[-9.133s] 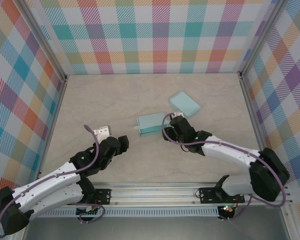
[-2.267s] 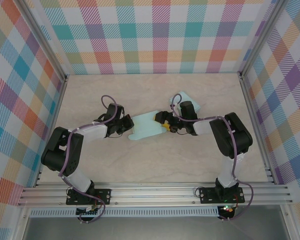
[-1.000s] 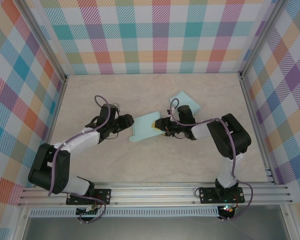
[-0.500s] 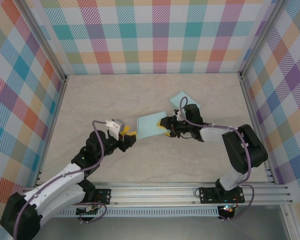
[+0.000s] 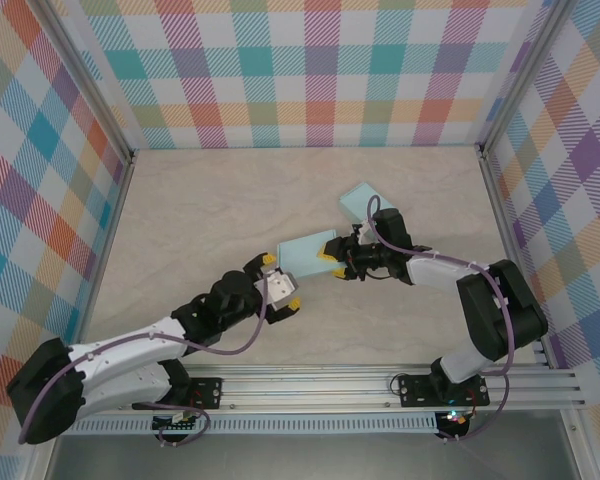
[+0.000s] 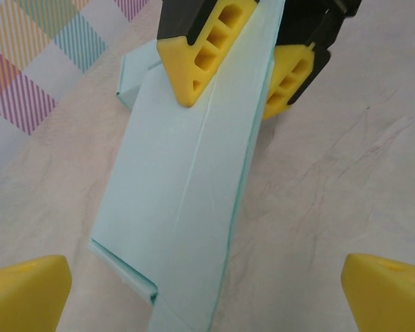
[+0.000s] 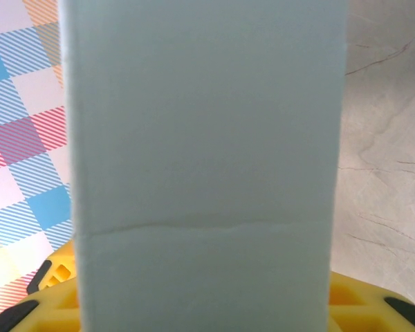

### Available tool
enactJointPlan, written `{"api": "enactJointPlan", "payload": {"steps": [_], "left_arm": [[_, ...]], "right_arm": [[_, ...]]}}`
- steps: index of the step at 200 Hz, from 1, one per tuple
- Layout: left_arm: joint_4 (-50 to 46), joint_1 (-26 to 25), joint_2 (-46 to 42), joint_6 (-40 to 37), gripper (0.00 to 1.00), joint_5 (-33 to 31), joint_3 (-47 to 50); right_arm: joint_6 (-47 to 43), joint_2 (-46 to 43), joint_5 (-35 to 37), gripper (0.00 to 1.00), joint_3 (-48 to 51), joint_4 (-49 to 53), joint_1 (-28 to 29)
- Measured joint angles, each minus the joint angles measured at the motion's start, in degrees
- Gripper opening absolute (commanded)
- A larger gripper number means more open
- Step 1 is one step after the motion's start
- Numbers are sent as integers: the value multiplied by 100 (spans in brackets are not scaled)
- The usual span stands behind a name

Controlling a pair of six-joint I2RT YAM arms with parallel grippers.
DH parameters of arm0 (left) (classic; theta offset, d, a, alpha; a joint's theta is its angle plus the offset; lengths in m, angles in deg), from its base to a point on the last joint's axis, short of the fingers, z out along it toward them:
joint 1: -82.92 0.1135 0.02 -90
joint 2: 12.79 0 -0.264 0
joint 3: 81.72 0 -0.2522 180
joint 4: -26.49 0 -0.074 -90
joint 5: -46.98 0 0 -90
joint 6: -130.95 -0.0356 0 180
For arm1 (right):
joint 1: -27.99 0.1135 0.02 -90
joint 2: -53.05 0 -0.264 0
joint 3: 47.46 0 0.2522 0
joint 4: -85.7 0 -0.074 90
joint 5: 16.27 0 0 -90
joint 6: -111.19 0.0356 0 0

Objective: Fold the paper box

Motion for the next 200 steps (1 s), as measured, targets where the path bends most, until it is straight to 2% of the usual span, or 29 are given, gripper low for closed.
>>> {"api": "enactJointPlan", "payload": {"steps": [56,103,129,155,200], "left_arm": [[155,-332,1095,-896,100,-916,-479],[328,-435,1770,-1257,97,-1554,-756],[387,-435,2070,-1388,87,-1843,-962],[496,-439,2258,-1445,57,-2050,-1093],[450,-487,2310,-1488,55,-2116,-1132]], "right_arm": [[85,-50,0,39,0,55,0],[85,-66,0,40,0,74,0],[87,-87,-2,40,0,94,0],[107,-155,13,40,0,90,0],[103,-249,46,41,0,72,-11]]}}
